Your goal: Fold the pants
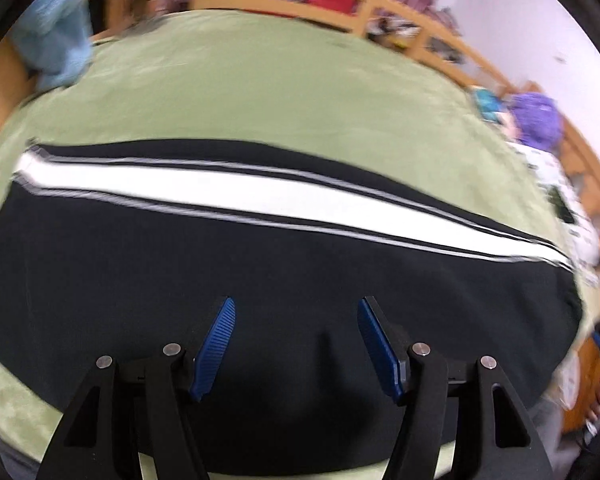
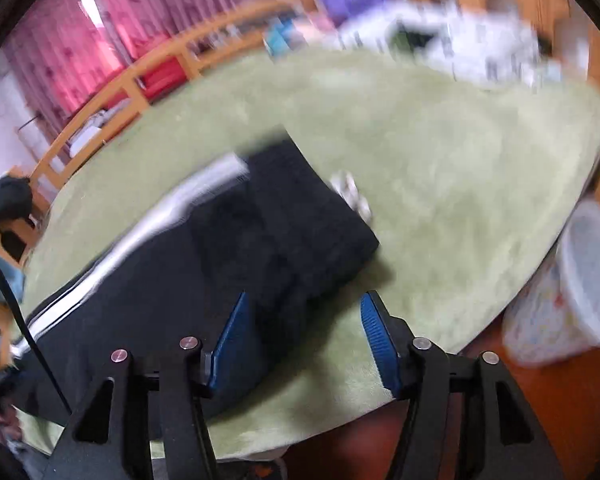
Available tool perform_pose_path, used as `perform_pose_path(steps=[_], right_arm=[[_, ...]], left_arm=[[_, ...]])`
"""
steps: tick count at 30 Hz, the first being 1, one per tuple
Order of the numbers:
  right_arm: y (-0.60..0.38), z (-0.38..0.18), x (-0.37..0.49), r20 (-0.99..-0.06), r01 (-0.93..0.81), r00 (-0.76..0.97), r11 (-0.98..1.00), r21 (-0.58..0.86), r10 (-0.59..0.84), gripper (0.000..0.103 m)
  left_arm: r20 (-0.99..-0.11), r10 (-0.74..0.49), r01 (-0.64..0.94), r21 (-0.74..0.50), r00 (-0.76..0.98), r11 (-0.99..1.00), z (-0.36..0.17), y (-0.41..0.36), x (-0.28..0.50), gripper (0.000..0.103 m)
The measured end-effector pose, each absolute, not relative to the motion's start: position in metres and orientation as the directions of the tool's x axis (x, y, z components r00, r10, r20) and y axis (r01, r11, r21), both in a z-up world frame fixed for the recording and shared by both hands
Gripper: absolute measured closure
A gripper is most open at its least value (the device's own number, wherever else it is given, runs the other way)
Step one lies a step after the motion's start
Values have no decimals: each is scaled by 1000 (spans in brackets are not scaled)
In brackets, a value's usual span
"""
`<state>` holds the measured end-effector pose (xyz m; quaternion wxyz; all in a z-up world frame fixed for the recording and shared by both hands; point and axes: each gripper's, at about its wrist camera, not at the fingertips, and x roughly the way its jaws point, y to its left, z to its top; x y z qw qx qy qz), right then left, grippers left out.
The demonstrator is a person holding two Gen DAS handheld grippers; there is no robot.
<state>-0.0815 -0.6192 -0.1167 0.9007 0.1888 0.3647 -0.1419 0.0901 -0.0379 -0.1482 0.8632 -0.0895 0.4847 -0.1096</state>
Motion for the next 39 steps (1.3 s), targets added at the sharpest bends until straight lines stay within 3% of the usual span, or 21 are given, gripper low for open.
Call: perform_pose_path(steps=[5,9,12,17,22,26,28,30,32,35,39], right_arm=[[-528,-104,-51,-672,186,736,932,312,77,39],[-435,-150,-26,-751,41,627,953,299,209,39],[-402,-207,-24,-864,120,487,971,207,125,37],[-379,-185,-63,-853,75,512,984,162,102,36],[-371,-152,-64,-776,70,619,975,209,122,38],[-373,-139,-65,-737,129,674,975,178,45,38],[-389,-142,-62,-744,191,668,961,200,22,38],[-402,-144,-66,-750,243,661,949,201,-10,38],[-414,-148,-73,-752,284,659,935,210,-32,38],[-430,-146,-77,-752,312,658,922,230,-35,38],[-427,-161,-62,-783,313,619,932,180,-56,38]], left_arm=[[-810,-333,193,-272,483,943,-155,-71,80,41],[-864,-212,181,-143,458,973,-178,-73,72,41],[-864,-254,187,-189,436,964,-182,-54,62,41],[-805,-367,301,-246,465,921,-167,-63,51,41],[-747,-520,398,-366,413,841,-168,-124,57,41],[-723,-591,467,-410,357,783,-174,-174,55,41],[-752,-534,459,-346,385,818,-186,-200,50,39],[-797,-410,442,-203,444,874,-198,-211,52,39],[-783,-380,431,-160,493,888,-200,-198,50,38],[-793,-307,364,-117,526,924,-198,-148,57,37],[-805,-88,144,-3,587,989,-199,-32,79,37]])
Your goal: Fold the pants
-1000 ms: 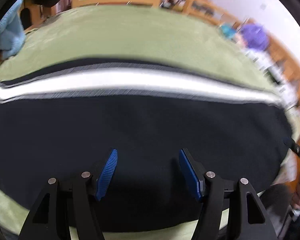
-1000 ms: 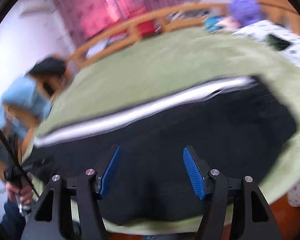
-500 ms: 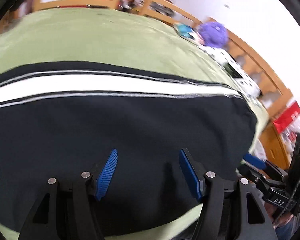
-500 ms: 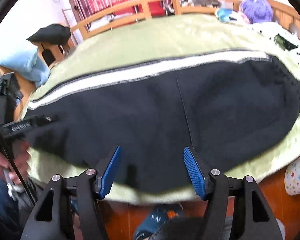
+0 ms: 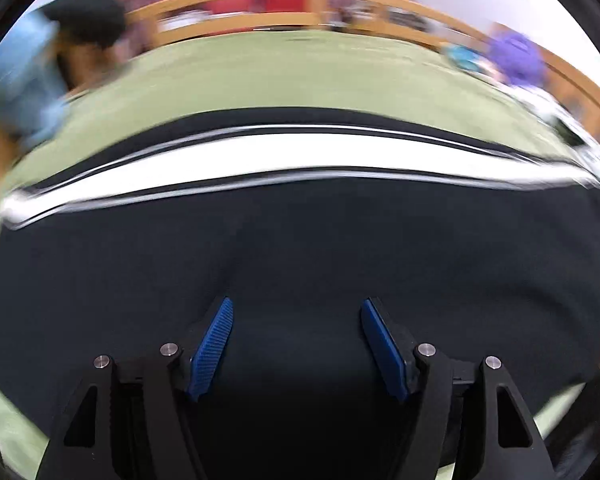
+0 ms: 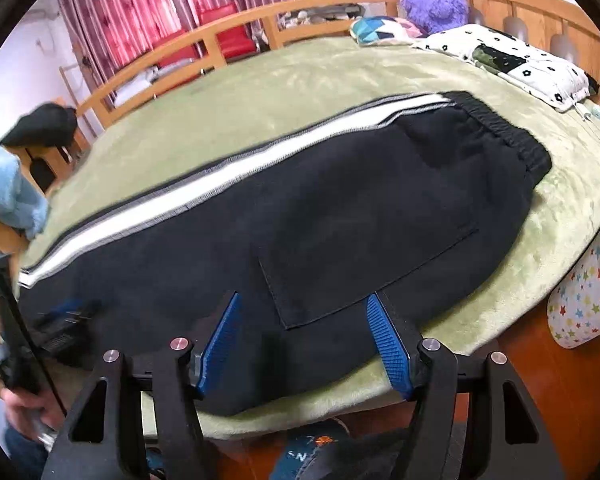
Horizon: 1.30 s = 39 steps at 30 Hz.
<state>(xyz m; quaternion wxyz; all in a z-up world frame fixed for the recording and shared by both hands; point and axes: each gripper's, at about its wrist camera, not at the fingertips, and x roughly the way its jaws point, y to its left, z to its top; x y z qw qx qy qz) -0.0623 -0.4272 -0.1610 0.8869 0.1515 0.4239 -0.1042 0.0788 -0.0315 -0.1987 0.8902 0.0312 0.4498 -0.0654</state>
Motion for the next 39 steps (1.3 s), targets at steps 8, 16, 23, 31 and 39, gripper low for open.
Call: perform_pose_path(steps=[8,16,23,31,39], right_arm=[[-417,-177,-35,-808,333,585,930,153,-77,39],[-376,-162,-15,-798,279,597,954,109,-83,39],[-342,-158,1,-796,207,601,977,58,-80,39],[-326,-160,-1,-801,180,593,983,31,-84,39],[-337,-170,-8,-817,207,569,978,39,-88,39]], left_arm=[[-804,171,-289,-2,570,957,-185,198,83,58],[-768,19,-277,-208,640,938,-157,224,38,54],[-783,183,-397,-87,594,914,-160,254,28,38],[-732,31,-282,-223,681,933,-150,265,44,88],[-817,132,-359,-97,562,928,-177,266,72,77]])
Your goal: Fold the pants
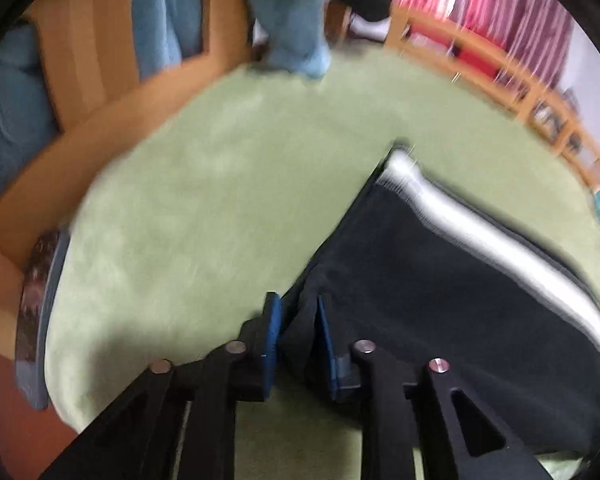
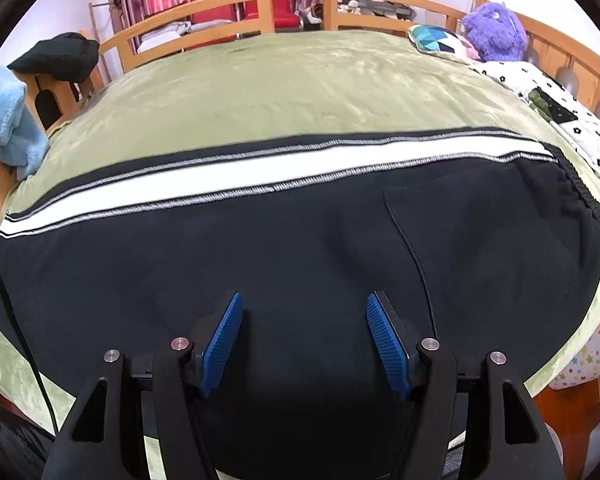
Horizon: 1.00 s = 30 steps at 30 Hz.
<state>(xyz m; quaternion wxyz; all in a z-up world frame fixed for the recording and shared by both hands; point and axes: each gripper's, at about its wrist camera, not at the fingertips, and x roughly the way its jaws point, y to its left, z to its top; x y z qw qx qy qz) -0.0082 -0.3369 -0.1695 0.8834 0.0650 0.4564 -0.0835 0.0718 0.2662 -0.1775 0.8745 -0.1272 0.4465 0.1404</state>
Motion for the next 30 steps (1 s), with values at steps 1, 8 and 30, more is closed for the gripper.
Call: perform_pose_path(steps=[1,8,30], right_arm=[[-338,-170,-10,-818,203,569,978,41,-84,39],[-345,-170,-20,-798,189,601,979,79,-52,39],[-370,-147,-46,-760,226,642,972,61,-102,35]], left_arm=[[-809,154,-369,-82,567,926,-173,265,68,57],[-833,92,-391,-156,546,907,-172,270,50,31],[-632,125,-215,-68,765,974,-72,172,75,89]])
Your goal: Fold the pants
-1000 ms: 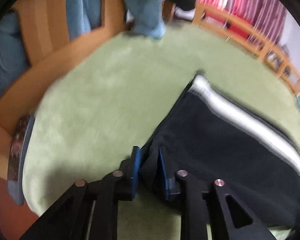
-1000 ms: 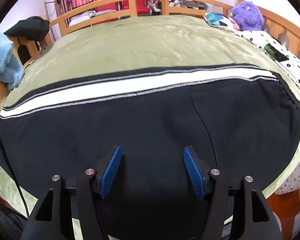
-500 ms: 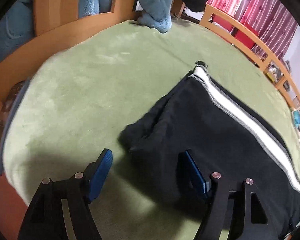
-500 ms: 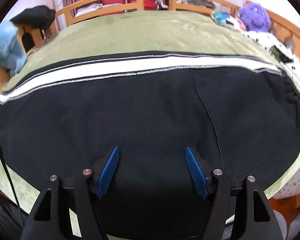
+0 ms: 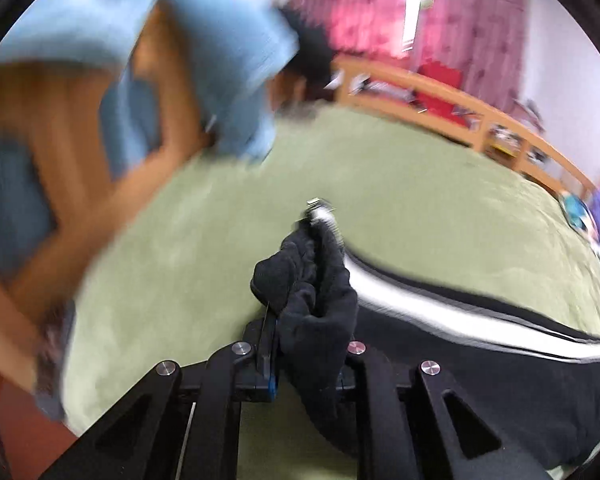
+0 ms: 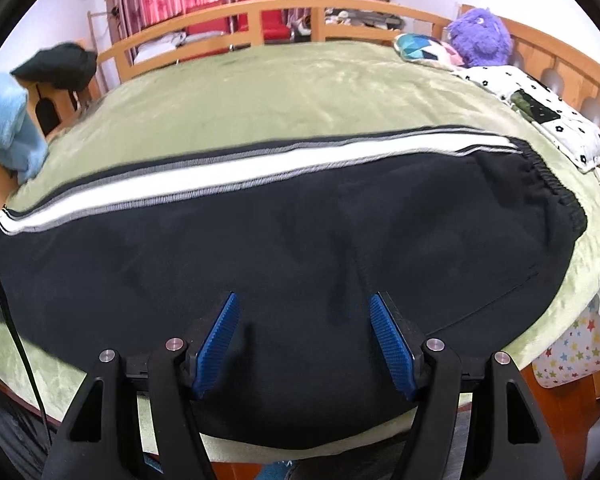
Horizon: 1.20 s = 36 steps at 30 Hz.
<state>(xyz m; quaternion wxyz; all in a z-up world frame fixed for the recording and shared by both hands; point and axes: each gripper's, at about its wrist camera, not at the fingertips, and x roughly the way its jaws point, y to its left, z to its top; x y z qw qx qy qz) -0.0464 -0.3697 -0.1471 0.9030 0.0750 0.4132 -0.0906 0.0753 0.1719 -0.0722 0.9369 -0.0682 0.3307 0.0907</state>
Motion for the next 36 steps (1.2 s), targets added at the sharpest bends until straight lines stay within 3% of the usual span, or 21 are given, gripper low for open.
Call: perform_pose_path(steps=[5,8,12,16,19,20,23,25,27,32,36], right_arm=[[-393,-130,-60,-713,234,694,968,96,-97,35],[-408,-124,-73,-695,255,714,956,144,-85,35],[-425,-123,-96,-682,282,726,944,173,-91,35],[-444,-135,-119,-696,322,711,927,192,-102,35],[-453,-147,-130,-726,338,682,917,210,-85,35],[-454,-150,-132,-731,341,677,917,209,-85,35],[-452,-154,-134,-734,319,676,924,209,-67,35],[-447,-155,-128,-728,302,683,929,215,-53,35],[-440,-154,-118,-717,268,696,935,233,-21,35],[-398,-142,-74,-676,141,730,944,297,103,35],[-363,-141,-33,-653,53,733,941,336,192,35]], left_arm=[[-525,22,2,45,851,999,-5,56,65,89],[-514,-124,181,64,849,981,10,-37,61,90],[-577,-245,346,71,779,935,-16,-145,58,90],[-688,-344,445,-34,639,895,-80,-219,62,90],[-795,-337,485,-62,504,873,-130,-250,60,88],[-825,-336,484,-88,454,870,-141,-251,61,87],[-794,-429,477,-203,431,855,-132,-221,55,74],[-771,-466,468,-249,435,848,-119,-195,51,44],[-728,-483,455,-261,486,851,-103,-158,43,33],[-732,-312,340,-116,605,933,-91,-90,48,30],[-799,-242,205,-152,551,967,-117,-38,56,30]])
